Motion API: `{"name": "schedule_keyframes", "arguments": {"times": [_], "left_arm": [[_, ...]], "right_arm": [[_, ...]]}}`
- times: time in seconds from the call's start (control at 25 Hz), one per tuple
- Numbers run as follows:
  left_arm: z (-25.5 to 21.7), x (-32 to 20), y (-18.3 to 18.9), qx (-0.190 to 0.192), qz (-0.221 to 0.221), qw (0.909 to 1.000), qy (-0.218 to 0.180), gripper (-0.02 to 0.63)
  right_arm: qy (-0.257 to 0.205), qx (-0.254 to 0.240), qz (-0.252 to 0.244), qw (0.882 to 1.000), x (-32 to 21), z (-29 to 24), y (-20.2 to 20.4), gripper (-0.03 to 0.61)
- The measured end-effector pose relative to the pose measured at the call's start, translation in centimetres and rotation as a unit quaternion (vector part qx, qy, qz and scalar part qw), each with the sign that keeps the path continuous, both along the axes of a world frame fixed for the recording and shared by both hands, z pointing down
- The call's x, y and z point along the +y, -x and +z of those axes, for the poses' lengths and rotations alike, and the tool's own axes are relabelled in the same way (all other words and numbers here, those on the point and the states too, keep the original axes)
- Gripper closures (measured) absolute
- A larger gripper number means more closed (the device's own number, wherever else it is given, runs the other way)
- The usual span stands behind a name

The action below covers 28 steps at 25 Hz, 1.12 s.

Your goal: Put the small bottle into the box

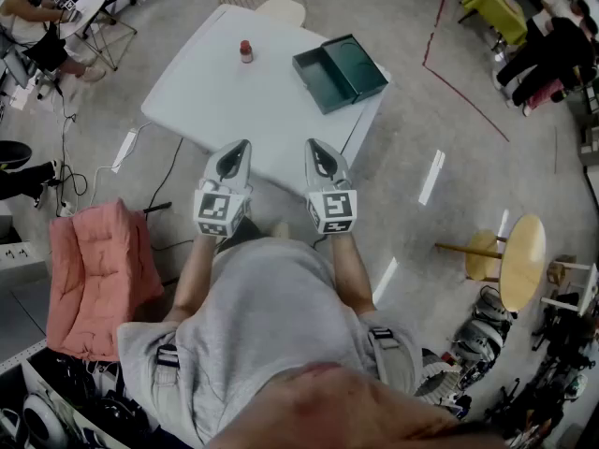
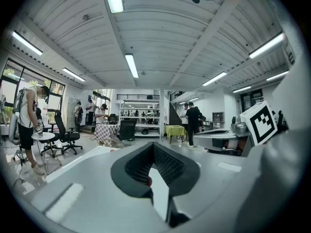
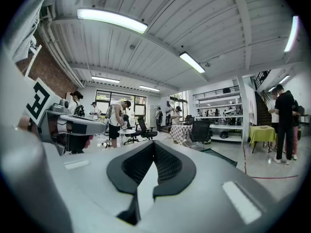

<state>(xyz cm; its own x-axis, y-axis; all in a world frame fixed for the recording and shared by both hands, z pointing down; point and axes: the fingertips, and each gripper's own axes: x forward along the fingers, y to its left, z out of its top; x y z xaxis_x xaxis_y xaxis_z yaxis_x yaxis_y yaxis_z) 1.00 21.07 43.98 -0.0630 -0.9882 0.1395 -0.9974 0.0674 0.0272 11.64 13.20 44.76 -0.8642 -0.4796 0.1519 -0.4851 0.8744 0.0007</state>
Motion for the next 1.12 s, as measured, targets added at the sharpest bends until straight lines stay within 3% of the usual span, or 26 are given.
{"name": "schedule_keyframes", "arguments": {"times": [0.64,1.12], "left_arm": [[-1.4,0.1,0.8,-0.009,-0.022,0.9996,-0.012,0.603],[-0.6,-2.2,4.0,-0.005,-0.036,0.9993,-0.004,0.603]], "right_arm": [[-0.006,-0.029,-0.011,1.0,-0.3,-1.4,0.2,0.575],[0.001,-0.021,-0.016,1.0,-2.6,-0.3,3.1,0.575]]}}
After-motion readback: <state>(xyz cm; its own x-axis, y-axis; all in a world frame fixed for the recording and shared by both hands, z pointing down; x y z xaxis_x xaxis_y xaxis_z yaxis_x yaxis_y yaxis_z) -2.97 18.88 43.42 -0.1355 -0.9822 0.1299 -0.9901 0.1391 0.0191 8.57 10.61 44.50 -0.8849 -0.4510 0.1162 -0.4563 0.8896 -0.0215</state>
